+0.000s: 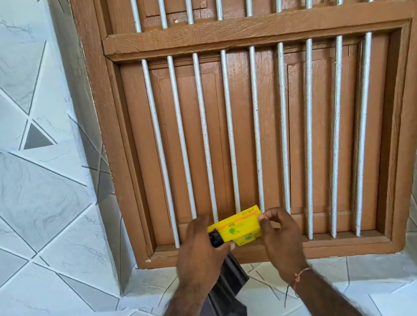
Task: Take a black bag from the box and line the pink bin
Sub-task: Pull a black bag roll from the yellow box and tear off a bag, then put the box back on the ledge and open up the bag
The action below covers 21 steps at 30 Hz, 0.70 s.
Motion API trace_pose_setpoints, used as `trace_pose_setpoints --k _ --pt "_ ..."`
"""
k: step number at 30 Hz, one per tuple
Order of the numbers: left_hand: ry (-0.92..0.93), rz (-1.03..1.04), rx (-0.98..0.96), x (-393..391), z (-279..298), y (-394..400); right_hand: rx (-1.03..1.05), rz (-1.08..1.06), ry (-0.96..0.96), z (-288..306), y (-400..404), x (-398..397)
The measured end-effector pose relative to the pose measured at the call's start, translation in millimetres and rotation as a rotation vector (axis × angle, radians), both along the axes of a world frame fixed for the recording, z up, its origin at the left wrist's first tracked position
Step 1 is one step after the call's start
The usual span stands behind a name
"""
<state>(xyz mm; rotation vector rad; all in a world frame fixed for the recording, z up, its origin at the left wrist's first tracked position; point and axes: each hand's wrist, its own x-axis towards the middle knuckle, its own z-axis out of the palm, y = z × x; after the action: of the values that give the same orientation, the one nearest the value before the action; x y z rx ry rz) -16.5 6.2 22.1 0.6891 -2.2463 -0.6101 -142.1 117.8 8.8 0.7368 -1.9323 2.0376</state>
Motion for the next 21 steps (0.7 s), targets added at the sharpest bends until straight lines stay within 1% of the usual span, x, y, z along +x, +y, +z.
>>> trace_pose_setpoints --k 1,4,6,9,12,13,15,18,21 --pt "0.011 -0.007 0.07 3 -5 -4 -0.022 0.01 -0.052 -4 1 -7" --pt "0.039 -0.172 0.242 6 -20 -5 -0.065 0.036 -0.16 -18 1 -18" --pt "0.048 -0.227 0.26 5 -24 -2 -0.08 0.004 -0.208 -26 1 -17" --pt "-0.007 -0.257 0.246 4 -28 -2 -0.073 -0.027 -0.234 -34 3 -13" --pt "-0.076 -0.281 0.267 7 -33 -5 -0.054 -0.008 -0.361 -47 3 -14" --pt "-0.095 -0.278 0.283 7 -37 -8 -0.049 -0.013 -0.414 -53 2 -15" --pt "-0.084 -0.184 0.313 8 -37 -15 0.023 -0.096 -0.431 -65 4 -17" --pt "0.072 -0.031 0.471 17 -27 -27 0.162 -0.215 -0.387 -78 8 -16" --pt "0.228 0.016 0.548 27 -14 -37 0.265 -0.247 -0.337 -85 8 -23"
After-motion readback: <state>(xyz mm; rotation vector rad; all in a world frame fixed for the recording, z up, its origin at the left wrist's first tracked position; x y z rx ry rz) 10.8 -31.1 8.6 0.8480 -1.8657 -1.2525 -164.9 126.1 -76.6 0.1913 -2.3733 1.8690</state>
